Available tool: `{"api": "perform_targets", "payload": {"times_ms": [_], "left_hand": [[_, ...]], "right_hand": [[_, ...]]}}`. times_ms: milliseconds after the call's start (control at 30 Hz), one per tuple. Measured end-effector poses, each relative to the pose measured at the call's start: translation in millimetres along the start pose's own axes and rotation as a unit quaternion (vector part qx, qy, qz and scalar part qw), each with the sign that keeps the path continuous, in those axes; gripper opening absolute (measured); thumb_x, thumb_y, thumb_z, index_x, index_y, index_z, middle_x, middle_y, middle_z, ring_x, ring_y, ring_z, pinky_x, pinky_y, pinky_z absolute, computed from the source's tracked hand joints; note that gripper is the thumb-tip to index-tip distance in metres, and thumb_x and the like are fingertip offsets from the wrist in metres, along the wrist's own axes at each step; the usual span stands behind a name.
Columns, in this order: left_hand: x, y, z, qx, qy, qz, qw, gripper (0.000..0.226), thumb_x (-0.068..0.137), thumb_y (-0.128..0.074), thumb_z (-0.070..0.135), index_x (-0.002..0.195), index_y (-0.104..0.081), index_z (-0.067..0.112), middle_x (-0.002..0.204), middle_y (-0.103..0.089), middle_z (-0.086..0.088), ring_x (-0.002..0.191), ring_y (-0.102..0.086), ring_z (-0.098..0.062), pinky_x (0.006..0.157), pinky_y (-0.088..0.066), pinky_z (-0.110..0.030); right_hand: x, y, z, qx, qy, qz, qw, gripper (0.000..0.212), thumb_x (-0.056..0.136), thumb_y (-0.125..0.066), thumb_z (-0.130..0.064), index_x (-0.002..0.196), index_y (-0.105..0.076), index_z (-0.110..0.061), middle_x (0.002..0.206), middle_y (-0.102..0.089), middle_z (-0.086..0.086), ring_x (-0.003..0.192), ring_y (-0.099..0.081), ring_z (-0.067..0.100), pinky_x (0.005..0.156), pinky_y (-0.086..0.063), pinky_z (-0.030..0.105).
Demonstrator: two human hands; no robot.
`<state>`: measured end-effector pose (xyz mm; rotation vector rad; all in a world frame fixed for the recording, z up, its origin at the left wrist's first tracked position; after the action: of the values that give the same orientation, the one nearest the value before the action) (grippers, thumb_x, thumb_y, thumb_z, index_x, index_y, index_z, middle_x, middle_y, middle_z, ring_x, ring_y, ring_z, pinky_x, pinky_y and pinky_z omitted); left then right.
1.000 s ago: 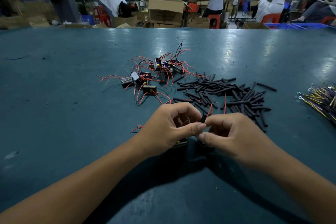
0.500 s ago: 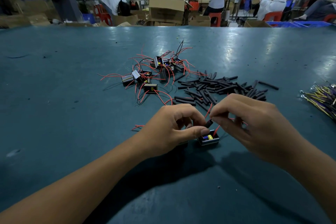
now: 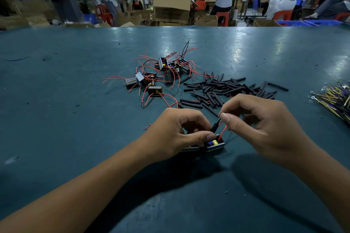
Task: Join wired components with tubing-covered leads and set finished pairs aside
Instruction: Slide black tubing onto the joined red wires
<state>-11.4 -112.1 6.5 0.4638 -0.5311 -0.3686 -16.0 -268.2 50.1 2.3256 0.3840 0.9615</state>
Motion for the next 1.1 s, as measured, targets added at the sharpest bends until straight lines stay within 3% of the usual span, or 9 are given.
{"api": "perform_targets", "payload": {"times_ms": [200, 300, 433, 633, 767, 867, 933, 1000, 1100], "left_hand": [[0, 2, 4, 0.032, -0.019, 0.008, 0.999, 0.011, 0.084, -0.079, 0.016, 0.083, -0.070, 0.010, 0.073, -0.068, 0.001, 0.064, -0.063, -0.014, 0.063, -0.053, -0.033], [1, 0, 9, 0.082, -0.040, 0.005, 0.996, 0.011, 0.084, -0.079, 0.012, 0.081, -0.069, 0.009, 0.073, -0.066, 0.002, 0.062, -0.060, -0.009, 0.062, -0.052, -0.026], [0, -1, 13, 0.121, -0.063, 0.011, 0.991, 0.010, 0.083, -0.079, 0.009, 0.081, -0.069, 0.007, 0.073, -0.064, 0.002, 0.062, -0.057, -0.007, 0.061, -0.050, -0.023], [1, -2, 14, 0.138, -0.072, 0.002, 0.988, 0.009, 0.084, -0.078, 0.008, 0.083, -0.070, 0.005, 0.073, -0.059, 0.007, 0.063, -0.053, -0.006, 0.063, -0.046, -0.016], [1, -1, 13, 0.118, -0.059, 0.014, 0.991, 0.010, 0.083, -0.080, 0.011, 0.082, -0.071, 0.006, 0.072, -0.064, 0.003, 0.062, -0.057, -0.007, 0.062, -0.048, -0.020], [1, 1, 12, 0.087, -0.047, 0.015, 0.995, 0.010, 0.084, -0.079, 0.011, 0.082, -0.071, 0.006, 0.073, -0.065, 0.001, 0.063, -0.058, -0.008, 0.062, -0.049, -0.021], [1, 1, 12, 0.083, -0.043, 0.015, 0.995, 0.010, 0.084, -0.078, 0.010, 0.082, -0.070, 0.006, 0.074, -0.065, 0.000, 0.063, -0.058, -0.009, 0.062, -0.050, -0.024], [1, 0, 12, 0.088, -0.044, 0.011, 0.995, 0.010, 0.084, -0.079, 0.010, 0.082, -0.070, 0.006, 0.074, -0.064, 0.000, 0.063, -0.057, -0.009, 0.062, -0.050, -0.025], [1, -2, 14, 0.100, -0.052, 0.006, 0.994, 0.011, 0.083, -0.080, 0.012, 0.082, -0.070, 0.007, 0.074, -0.062, 0.002, 0.063, -0.056, -0.009, 0.062, -0.049, -0.026]], "right_hand": [[-2, -3, 9, 0.154, -0.082, -0.003, 0.985, 0.006, 0.086, -0.067, -0.027, 0.081, -0.067, -0.024, 0.069, -0.066, 0.001, 0.055, -0.059, 0.012, 0.049, -0.045, 0.020], [-2, -5, 13, 0.221, -0.116, -0.007, 0.968, 0.008, 0.085, -0.070, -0.025, 0.079, -0.069, -0.018, 0.065, -0.065, 0.011, 0.054, -0.052, 0.038, 0.044, -0.041, 0.028], [-3, -8, 15, 0.299, -0.167, -0.012, 0.940, 0.016, 0.075, -0.078, -0.028, 0.074, -0.072, -0.013, 0.067, -0.068, 0.008, 0.053, -0.055, 0.015, 0.042, -0.038, 0.021], [-7, -16, 29, 0.394, -0.261, -0.018, 0.881, 0.015, 0.066, -0.076, -0.030, 0.072, -0.074, -0.016, 0.072, -0.068, 0.009, 0.051, -0.051, 0.009, 0.040, -0.033, 0.016], [-3, -5, 41, 0.435, -0.260, 0.048, 0.861, 0.012, 0.071, -0.073, -0.029, 0.074, -0.072, -0.017, 0.071, -0.066, 0.004, 0.050, -0.050, 0.009, 0.035, -0.032, 0.016], [-1, 13, 48, 0.336, -0.216, 0.077, 0.913, 0.013, 0.078, -0.069, -0.031, 0.078, -0.071, -0.018, 0.071, -0.066, 0.003, 0.051, -0.052, 0.010, 0.038, -0.036, 0.019], [1, 12, 46, 0.261, -0.190, 0.027, 0.946, 0.019, 0.079, -0.070, -0.033, 0.092, -0.072, -0.018, 0.077, -0.069, 0.003, 0.059, -0.058, 0.011, 0.044, -0.044, 0.022], [-1, 3, 44, 0.216, -0.184, -0.041, 0.958, 0.032, 0.078, -0.071, -0.035, 0.107, -0.071, -0.022, 0.084, -0.070, 0.000, 0.068, -0.064, 0.011, 0.049, -0.050, 0.025], [-4, -12, 44, 0.195, -0.197, -0.074, 0.958, 0.034, 0.076, -0.072, -0.035, 0.107, -0.070, -0.022, 0.079, -0.069, -0.001, 0.067, -0.064, 0.013, 0.050, -0.052, 0.027]]}}
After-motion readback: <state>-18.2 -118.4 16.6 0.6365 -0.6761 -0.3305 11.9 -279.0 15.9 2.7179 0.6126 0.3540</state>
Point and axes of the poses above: each hand's wrist, its own x-axis towards the middle knuckle, its own y-axis out of the back of the hand, z = x × y, the point moved 7 cm from there along x, towards the middle knuckle
